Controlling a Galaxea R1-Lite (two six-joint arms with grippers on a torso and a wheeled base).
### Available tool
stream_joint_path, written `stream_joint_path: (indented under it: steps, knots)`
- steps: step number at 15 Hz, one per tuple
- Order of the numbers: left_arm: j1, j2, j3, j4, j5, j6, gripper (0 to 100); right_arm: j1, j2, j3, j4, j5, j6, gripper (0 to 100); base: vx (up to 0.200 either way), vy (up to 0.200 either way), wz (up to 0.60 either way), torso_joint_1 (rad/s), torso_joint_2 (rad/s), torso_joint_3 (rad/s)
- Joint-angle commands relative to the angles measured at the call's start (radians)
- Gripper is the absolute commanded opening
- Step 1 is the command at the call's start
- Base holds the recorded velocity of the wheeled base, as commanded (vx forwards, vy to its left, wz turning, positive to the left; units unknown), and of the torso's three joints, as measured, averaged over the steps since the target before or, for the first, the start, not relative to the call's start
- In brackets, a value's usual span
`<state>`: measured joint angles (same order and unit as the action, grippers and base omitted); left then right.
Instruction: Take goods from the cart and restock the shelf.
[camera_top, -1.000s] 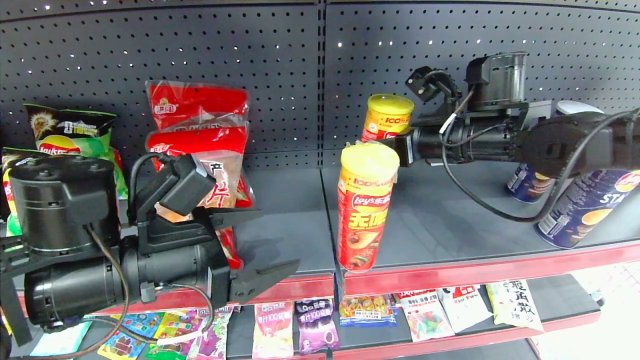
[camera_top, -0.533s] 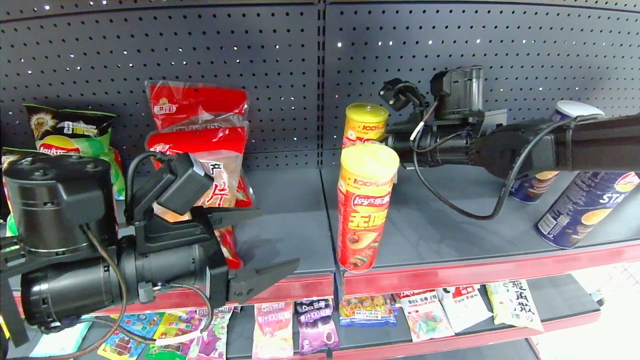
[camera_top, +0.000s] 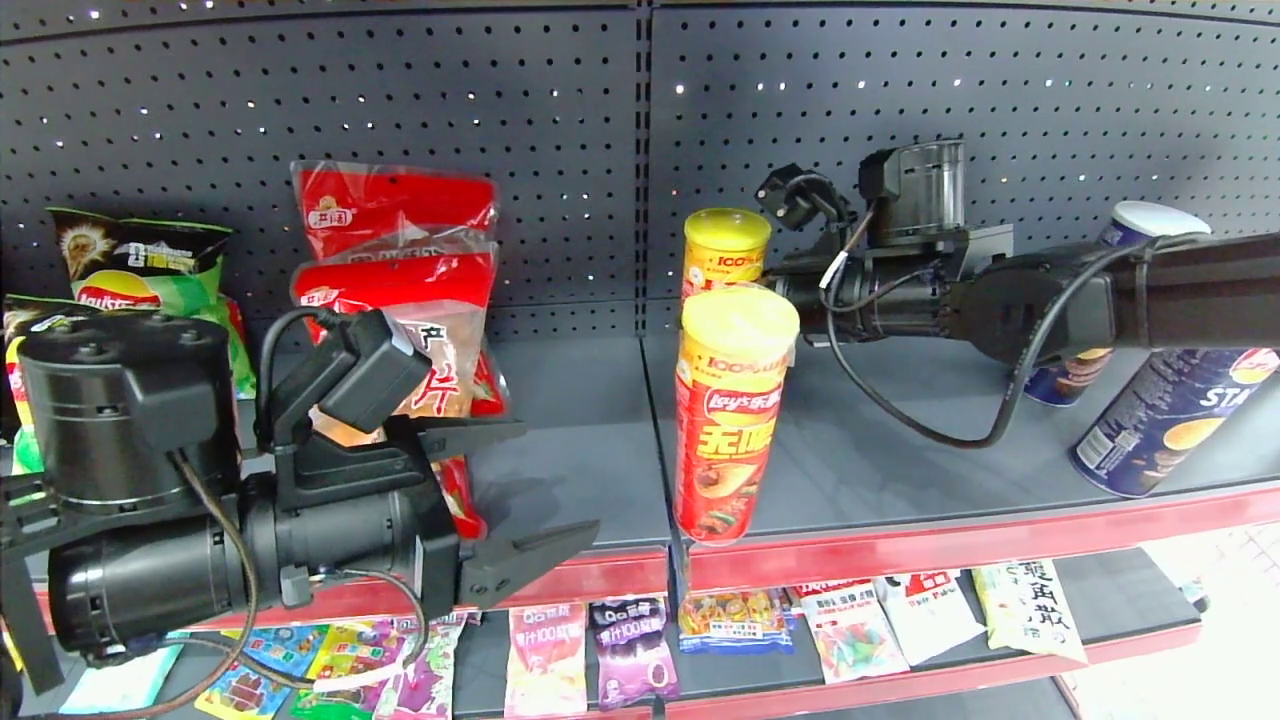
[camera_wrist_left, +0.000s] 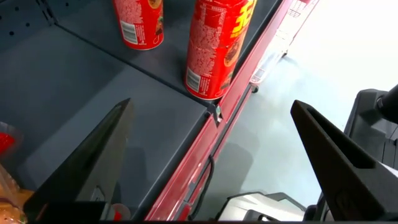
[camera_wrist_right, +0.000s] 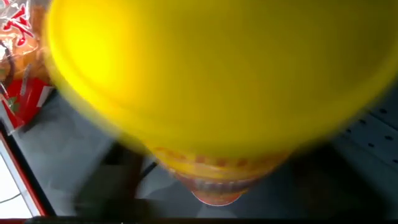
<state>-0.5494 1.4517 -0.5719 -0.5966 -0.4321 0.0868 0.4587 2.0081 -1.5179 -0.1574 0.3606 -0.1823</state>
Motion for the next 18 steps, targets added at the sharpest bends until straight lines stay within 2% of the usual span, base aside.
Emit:
stream_joint_path:
  steps: [1,8,12,18]
  knots:
    - [0.0,0.007,0.003,0.001,0.001,0.001,100,0.001,-0.057,0.045,-0.002,0.001,0.0,100,0.0,0.0,0.0,0.0,0.0,0.0]
    - [0.0,0.038,-0.005,-0.002,0.033,0.005,100,-0.035,-0.265,0.295,-0.005,-0.085,0.03,100,0.0,0.0,0.0,0.0,0.0,0.0]
    - [0.0,0.078,-0.008,-0.002,0.041,0.005,100,-0.066,-0.445,0.519,-0.008,-0.123,0.034,100,0.0,0.0,0.0,0.0,0.0,0.0]
    - [-0.004,0.194,-0.075,-0.003,0.049,0.01,100,-0.028,-0.89,0.972,-0.008,-0.114,0.032,100,0.0,0.0,0.0,0.0,0.0,0.0]
